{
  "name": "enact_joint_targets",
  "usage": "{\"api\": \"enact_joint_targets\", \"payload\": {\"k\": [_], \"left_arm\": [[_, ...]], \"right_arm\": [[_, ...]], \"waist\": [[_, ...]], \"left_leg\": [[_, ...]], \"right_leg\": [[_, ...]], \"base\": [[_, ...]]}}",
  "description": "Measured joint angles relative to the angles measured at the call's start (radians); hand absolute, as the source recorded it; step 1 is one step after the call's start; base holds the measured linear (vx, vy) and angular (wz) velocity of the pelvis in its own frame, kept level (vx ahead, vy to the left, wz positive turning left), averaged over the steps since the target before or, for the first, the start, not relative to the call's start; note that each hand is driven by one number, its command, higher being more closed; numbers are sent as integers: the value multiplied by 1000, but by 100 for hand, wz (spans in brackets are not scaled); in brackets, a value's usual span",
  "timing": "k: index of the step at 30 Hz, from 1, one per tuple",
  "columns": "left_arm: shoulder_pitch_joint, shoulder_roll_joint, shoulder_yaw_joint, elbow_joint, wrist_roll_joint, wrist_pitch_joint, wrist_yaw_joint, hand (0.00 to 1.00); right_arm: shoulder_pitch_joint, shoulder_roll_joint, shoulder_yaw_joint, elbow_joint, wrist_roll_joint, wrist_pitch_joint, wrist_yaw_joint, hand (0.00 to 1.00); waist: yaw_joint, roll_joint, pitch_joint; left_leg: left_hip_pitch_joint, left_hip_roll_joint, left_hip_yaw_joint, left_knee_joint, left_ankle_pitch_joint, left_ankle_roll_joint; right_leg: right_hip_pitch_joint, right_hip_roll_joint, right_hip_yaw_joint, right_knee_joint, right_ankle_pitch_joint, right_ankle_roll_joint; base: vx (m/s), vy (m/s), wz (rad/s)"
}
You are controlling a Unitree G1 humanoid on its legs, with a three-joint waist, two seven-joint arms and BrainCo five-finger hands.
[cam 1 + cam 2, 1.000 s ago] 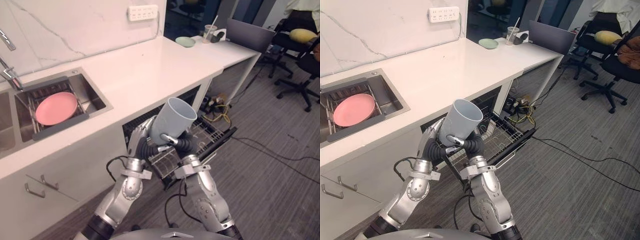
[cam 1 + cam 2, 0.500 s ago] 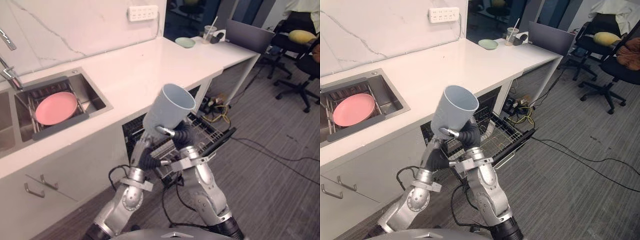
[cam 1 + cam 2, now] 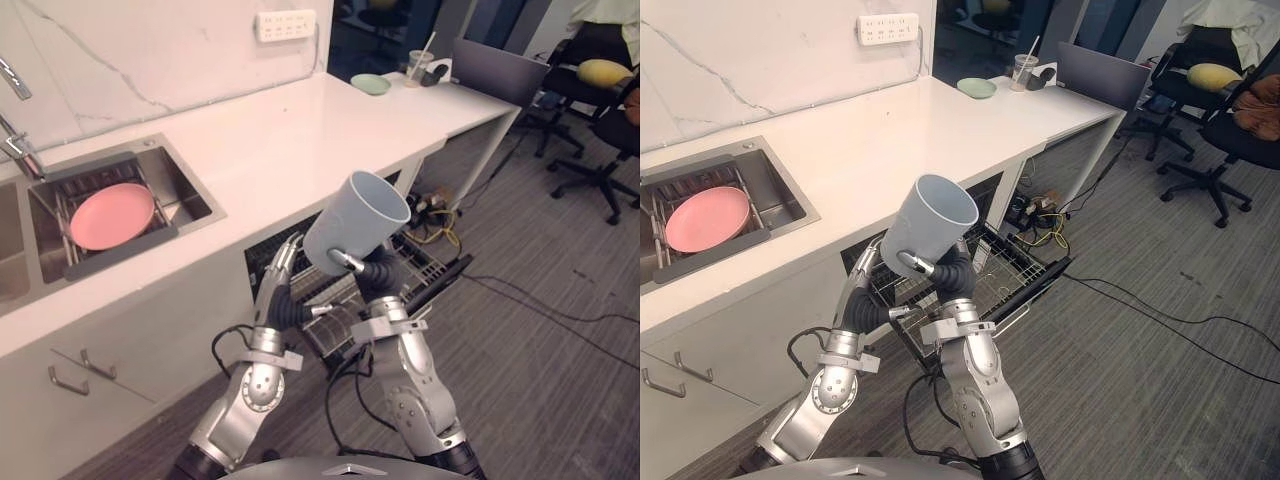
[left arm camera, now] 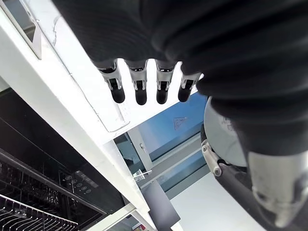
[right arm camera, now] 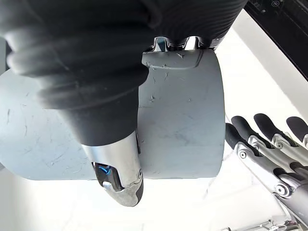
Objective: Walk over to the sink, pick up the cup, carry it to the dishwasher, place the cup inside the dishwasher, then close the dishwasher door
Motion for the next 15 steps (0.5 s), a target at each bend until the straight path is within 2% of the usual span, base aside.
{"api": "enact_joint_targets", "payload": {"k": [3,6,13,15], "left_arm": [[0,-8,7,0,-27,6,-6,0],[7,-11,47,11,-71,7,-43,0],[85,-10,142,206,-219,17,-136,0],[105,-8,164,247,-247,17,-156,0]], "right_arm": [[15,5,-27,3,9,-5,0,100],[17,9,-71,25,9,-17,-1,100],[23,1,-206,72,-12,-23,-1,100],[18,-5,-254,118,-20,-8,-1,100]], "waist": [[1,-1,1],[-1,-5,3],[8,-11,23],[10,-14,26]], "left_leg": [[0,0,-1,0,0,0],[0,-1,-6,0,1,0],[-3,-4,-26,0,2,-3],[-24,-7,-46,0,6,-5]], "right_leg": [[0,-1,-2,0,0,0],[2,-2,-8,1,0,1],[8,-5,-27,1,-3,4],[-4,-7,-47,2,-3,4]], "base": [[0,0,0],[0,0,4],[-5,6,10],[-8,9,24]]}}
